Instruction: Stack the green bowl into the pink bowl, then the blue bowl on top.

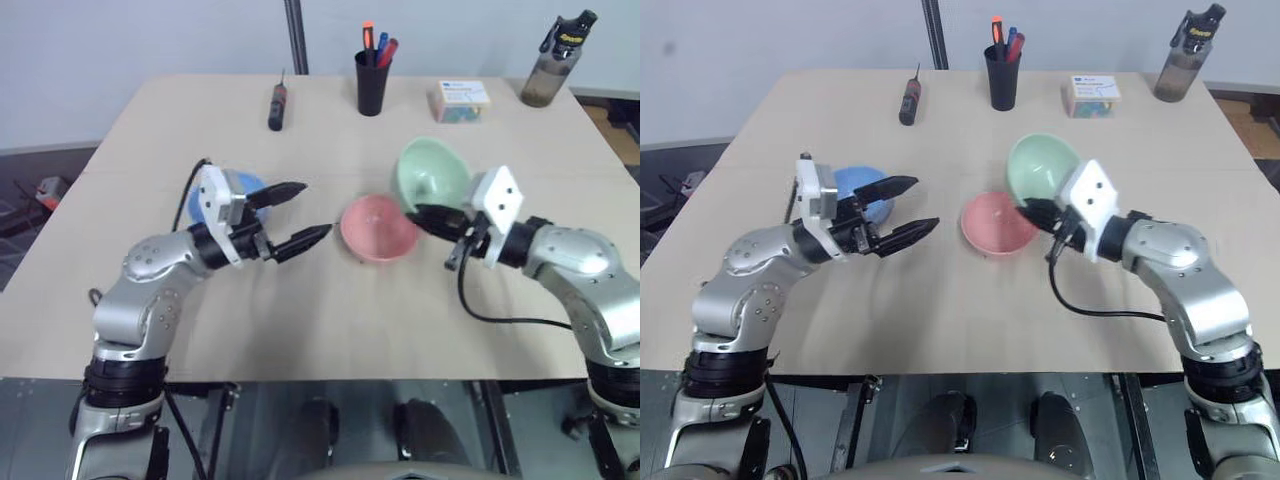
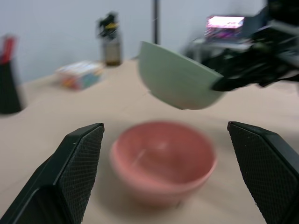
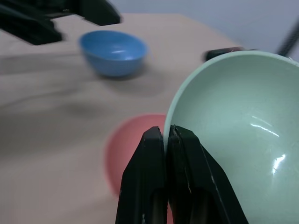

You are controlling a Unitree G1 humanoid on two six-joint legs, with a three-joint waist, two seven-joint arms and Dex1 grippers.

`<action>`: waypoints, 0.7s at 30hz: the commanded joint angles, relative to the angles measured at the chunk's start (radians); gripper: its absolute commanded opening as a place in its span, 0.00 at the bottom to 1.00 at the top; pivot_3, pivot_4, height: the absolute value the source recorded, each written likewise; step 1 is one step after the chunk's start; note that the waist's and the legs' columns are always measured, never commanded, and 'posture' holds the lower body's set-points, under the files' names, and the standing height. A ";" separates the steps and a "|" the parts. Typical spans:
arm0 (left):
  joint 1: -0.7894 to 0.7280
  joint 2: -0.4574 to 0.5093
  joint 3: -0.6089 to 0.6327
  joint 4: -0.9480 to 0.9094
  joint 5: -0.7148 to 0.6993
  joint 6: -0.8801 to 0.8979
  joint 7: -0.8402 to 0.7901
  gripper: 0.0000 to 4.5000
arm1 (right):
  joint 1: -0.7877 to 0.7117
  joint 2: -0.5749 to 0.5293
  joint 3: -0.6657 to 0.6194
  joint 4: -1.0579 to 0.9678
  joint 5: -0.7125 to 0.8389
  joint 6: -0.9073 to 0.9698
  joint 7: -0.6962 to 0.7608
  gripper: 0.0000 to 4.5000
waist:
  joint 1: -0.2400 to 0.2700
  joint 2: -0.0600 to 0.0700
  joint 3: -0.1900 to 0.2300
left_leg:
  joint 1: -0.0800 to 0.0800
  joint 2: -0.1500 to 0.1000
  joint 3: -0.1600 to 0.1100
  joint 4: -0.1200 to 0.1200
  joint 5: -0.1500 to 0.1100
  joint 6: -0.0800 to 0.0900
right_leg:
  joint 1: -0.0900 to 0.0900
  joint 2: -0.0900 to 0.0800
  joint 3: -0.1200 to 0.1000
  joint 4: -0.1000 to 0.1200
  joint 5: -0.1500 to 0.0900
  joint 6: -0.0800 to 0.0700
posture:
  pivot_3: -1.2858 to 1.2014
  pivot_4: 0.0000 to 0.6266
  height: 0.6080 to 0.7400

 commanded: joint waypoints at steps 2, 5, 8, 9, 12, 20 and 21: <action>0.000 0.020 0.031 -0.034 0.036 -0.015 0.054 1.00 | -0.051 0.032 0.105 0.108 -0.062 -0.081 0.017 0.01 | -0.001 0.000 0.000 | 0.000 0.000 -0.001 0.000 0.000 0.000 | 0.000 0.000 -0.001 0.000 0.000 0.000 | 0.52 0.24 1.00; 0.012 0.028 0.041 -0.054 0.035 -0.009 0.067 1.00 | -0.063 0.048 0.134 0.169 -0.079 -0.115 0.030 0.15 | -0.002 0.000 0.000 | 0.000 0.000 -0.001 0.000 0.000 0.000 | 0.000 0.000 -0.001 0.000 0.000 0.000 | 0.52 0.24 1.00; 0.022 0.039 0.052 -0.067 0.047 -0.017 0.088 1.00 | -0.076 0.063 0.129 0.176 -0.064 -0.119 0.043 0.39 | -0.004 0.000 0.000 | 0.000 0.000 0.000 0.000 0.000 0.000 | -0.001 0.000 0.000 0.000 0.000 0.000 | 0.52 0.24 1.00; 0.027 0.044 0.054 -0.072 0.079 -0.021 0.121 1.00 | -0.082 0.063 0.112 0.161 -0.049 -0.107 0.043 0.48 | -0.004 0.000 0.000 | 0.000 0.000 0.000 0.000 0.000 0.000 | -0.001 0.000 0.000 0.001 0.000 0.000 | 0.52 0.24 1.00; 0.048 0.079 0.033 -0.090 0.199 -0.013 0.203 1.00 | -0.092 0.066 0.036 0.113 -0.004 -0.085 0.016 0.75 | -0.005 0.000 0.000 | 0.000 0.000 0.000 0.000 0.000 0.000 | -0.001 0.001 0.000 0.001 0.000 0.000 | 0.52 0.24 1.00; 0.024 0.281 -0.164 -0.085 0.523 0.144 0.284 1.00 | -0.044 0.001 -0.159 -0.034 0.157 -0.049 0.022 0.99 | 0.000 0.000 0.001 | 0.000 -0.001 -0.001 -0.001 0.000 0.000 | -0.001 0.000 -0.001 0.001 0.000 0.000 | 0.52 0.24 1.00; 0.005 0.293 -0.194 -0.062 0.557 0.134 0.283 1.00 | -0.040 -0.008 -0.163 -0.038 0.160 -0.051 0.019 0.99 | -0.001 0.000 0.001 | 0.000 -0.001 -0.001 -0.001 0.000 0.000 | 0.000 0.000 -0.001 0.000 0.000 0.000 | 0.52 0.24 1.00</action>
